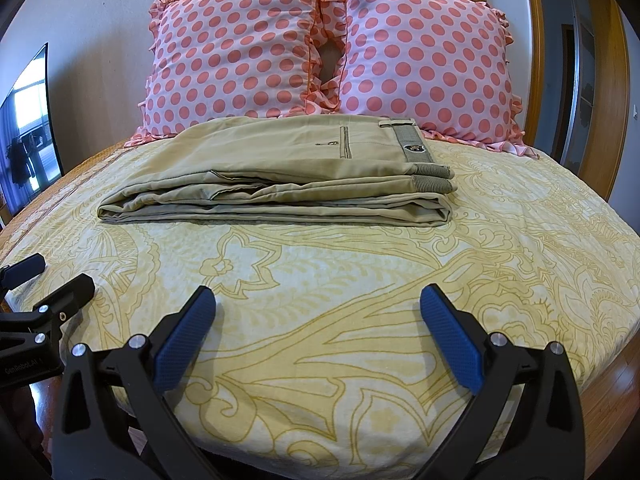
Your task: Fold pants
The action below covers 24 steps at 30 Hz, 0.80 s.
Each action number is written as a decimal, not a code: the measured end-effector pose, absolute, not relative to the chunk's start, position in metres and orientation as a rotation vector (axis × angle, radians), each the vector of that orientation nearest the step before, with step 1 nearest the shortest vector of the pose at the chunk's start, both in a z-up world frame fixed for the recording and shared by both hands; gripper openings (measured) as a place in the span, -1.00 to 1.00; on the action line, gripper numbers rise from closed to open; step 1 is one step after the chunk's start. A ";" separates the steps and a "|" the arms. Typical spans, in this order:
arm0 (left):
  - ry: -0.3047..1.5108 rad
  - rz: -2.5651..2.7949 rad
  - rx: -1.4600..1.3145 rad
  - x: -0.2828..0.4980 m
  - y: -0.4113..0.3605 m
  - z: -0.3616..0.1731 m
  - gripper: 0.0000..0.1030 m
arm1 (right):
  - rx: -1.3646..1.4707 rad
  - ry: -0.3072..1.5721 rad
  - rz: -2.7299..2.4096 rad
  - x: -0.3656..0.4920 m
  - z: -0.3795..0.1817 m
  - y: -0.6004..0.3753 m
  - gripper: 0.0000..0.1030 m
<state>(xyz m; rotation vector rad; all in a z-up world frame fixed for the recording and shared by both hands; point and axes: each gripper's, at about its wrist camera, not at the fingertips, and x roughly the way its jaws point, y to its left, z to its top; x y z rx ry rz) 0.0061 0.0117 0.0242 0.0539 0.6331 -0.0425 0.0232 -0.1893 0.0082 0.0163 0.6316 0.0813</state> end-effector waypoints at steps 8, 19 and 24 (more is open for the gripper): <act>0.630 -0.044 0.055 0.005 0.010 0.025 0.97 | 0.017 0.630 0.081 0.023 0.008 -0.189 0.97; 0.626 -0.042 0.053 0.005 0.007 0.027 0.97 | 0.016 0.629 0.081 0.023 0.007 -0.189 0.97; 0.625 -0.041 0.052 0.005 0.008 0.030 0.97 | 0.017 0.629 0.080 0.023 0.008 -0.189 0.97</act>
